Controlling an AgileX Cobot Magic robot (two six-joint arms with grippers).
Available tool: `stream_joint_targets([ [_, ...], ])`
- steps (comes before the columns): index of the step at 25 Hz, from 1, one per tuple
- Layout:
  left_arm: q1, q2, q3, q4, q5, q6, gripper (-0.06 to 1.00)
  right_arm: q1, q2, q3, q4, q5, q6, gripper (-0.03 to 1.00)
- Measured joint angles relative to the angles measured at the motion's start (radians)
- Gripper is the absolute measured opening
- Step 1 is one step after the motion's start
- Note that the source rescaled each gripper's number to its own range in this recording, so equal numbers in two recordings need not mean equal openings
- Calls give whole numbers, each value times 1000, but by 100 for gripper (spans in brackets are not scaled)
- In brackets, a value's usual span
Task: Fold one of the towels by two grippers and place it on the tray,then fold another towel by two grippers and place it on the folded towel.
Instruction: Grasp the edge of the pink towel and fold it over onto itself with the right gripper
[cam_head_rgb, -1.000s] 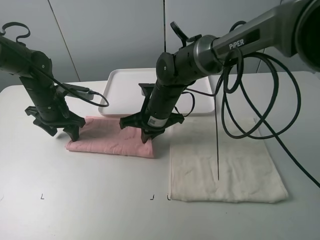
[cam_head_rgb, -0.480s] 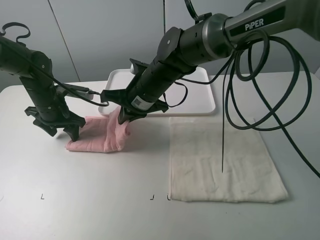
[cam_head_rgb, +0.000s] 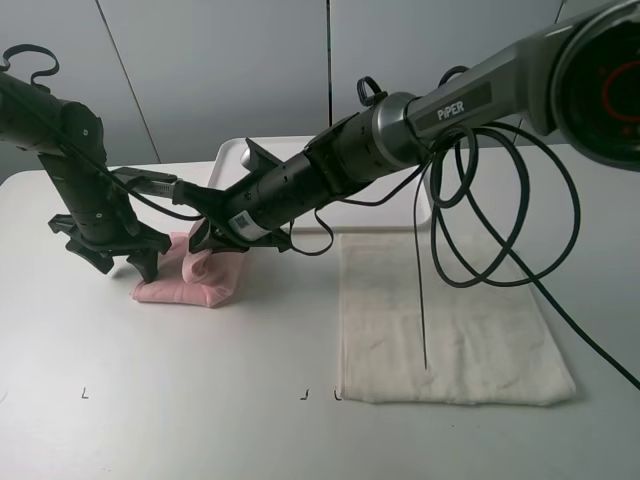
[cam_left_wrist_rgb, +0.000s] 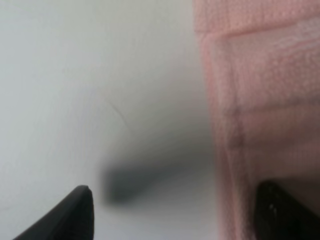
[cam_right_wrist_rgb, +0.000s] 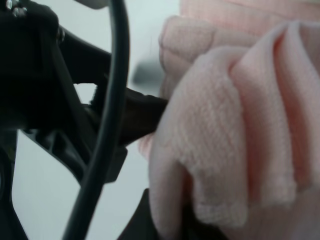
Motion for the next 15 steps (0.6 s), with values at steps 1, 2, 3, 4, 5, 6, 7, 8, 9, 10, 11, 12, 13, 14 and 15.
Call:
stream_joint_targets([
  [1,0,0,0,0,2,0,85,5,5,0,32,0,-31,2],
  [2,0,0,0,-2,2,0,85,10,11,0,60,-2,-54,2],
  [3,0,0,0,-2,4,0,85,15,18,0,78,-2,-69,2],
  [4,0,0,0,-2,4,0,85,18,25,0,97,-7,-80,2],
  [5,0,0,0,-2,6,0,85,25,31,0,113,-10,-94,2],
  [6,0,0,0,-2,6,0,85,30,38,0,129,-15,-107,2],
  [7,0,0,0,-2,6,0,85,32,43,0,145,-21,-118,2],
  [8,0,0,0,-4,6,0,85,37,47,0,155,-28,-130,2],
  [9,0,0,0,-4,6,0,85,38,50,0,174,-33,-142,2],
  [10,0,0,0,-4,6,0,85,41,51,0,192,-38,-156,2],
  [11,0,0,0,-4,6,0,85,41,51,0,209,-47,-168,2],
  [12,0,0,0,-6,6,0,85,43,51,0,225,-60,-178,2],
  [13,0,0,0,-6,6,0,85,47,51,0,234,-69,-189,2],
  [14,0,0,0,-6,6,0,85,49,51,0,239,-74,-203,2],
  [15,0,0,0,-6,6,0,85,51,52,0,246,-78,-214,2],
])
